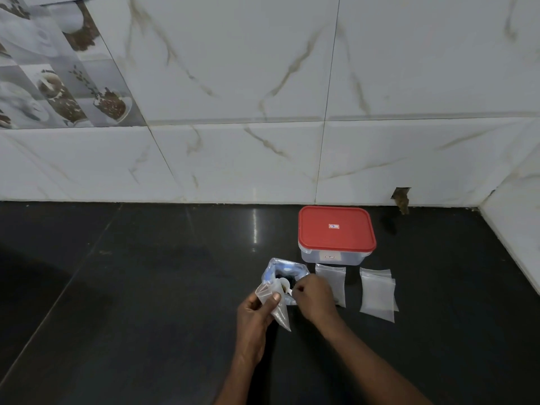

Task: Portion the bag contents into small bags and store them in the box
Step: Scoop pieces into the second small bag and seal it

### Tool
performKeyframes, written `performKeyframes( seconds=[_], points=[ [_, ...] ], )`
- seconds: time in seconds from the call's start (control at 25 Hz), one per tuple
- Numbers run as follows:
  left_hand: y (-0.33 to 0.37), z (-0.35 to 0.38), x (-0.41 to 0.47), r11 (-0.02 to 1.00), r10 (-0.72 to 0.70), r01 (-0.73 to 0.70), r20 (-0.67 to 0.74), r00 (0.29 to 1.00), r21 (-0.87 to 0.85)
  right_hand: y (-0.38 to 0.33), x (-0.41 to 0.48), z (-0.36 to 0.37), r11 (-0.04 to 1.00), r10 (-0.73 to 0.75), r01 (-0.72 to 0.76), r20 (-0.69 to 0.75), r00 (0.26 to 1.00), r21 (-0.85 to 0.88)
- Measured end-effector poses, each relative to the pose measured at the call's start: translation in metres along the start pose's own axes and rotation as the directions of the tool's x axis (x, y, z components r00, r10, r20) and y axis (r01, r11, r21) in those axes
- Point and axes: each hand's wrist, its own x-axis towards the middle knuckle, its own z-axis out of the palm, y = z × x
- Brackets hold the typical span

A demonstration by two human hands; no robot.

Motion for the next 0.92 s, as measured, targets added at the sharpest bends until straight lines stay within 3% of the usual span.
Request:
performKeyframes(
  seconds=[0.16, 0.24, 0.44, 0.52, 0.6, 0.68, 0.76, 0.8, 0.92],
  points=[
    [0.002, 0.004, -0.002, 0.998, 0.038, -0.038, 0.015, 0.999, 0.046, 0.014, 0.009, -0.008, 0.922, 0.207, -0.214, 0.056, 0.977, 0.323],
    [0.002, 0.002, -0.001, 0.991, 0.066, -0.064, -0.012, 0.998, 0.115, 0.017, 0.007, -0.014, 0.861, 0.247, -0.251, 0.067, 0.967, 0.442],
    [0.011, -0.003, 0.008, 0.896, 0.198, -0.129, -0.121, 0.973, 0.425, 0.015, -0.004, -0.043, 0.732, 0.229, -0.211, 0.057, 0.972, 0.648],
    [0.016, 0.003, 0.012, 0.834, 0.232, -0.129, -0.129, 0.964, 0.537, 0.006, -0.009, -0.053, 0.743, 0.163, -0.114, -0.013, 0.987, 0.660],
    [0.021, 0.009, 0.016, 0.791, 0.233, -0.126, -0.103, 0.967, 0.598, -0.002, -0.014, -0.057, 0.864, -0.003, 0.092, -0.177, 0.984, 0.496],
    [0.024, 0.012, 0.019, 0.779, 0.230, -0.126, -0.093, 0.969, 0.615, -0.005, -0.021, -0.052, 0.938, -0.270, 0.322, -0.310, 0.911, 0.130],
    [0.023, 0.012, 0.020, 0.778, 0.216, -0.111, -0.097, 0.971, 0.618, 0.001, -0.028, -0.038, 0.848, -0.526, 0.470, -0.276, 0.805, -0.246],
    [0.021, 0.010, 0.020, 0.779, 0.210, -0.106, -0.098, 0.973, 0.618, 0.005, -0.032, -0.029, 0.782, -0.609, 0.521, -0.244, 0.754, -0.342],
    [0.016, 0.007, 0.018, 0.790, 0.210, -0.097, -0.118, 0.970, 0.606, 0.014, -0.038, -0.017, 0.695, -0.712, 0.597, -0.271, 0.648, -0.401]
  ],
)
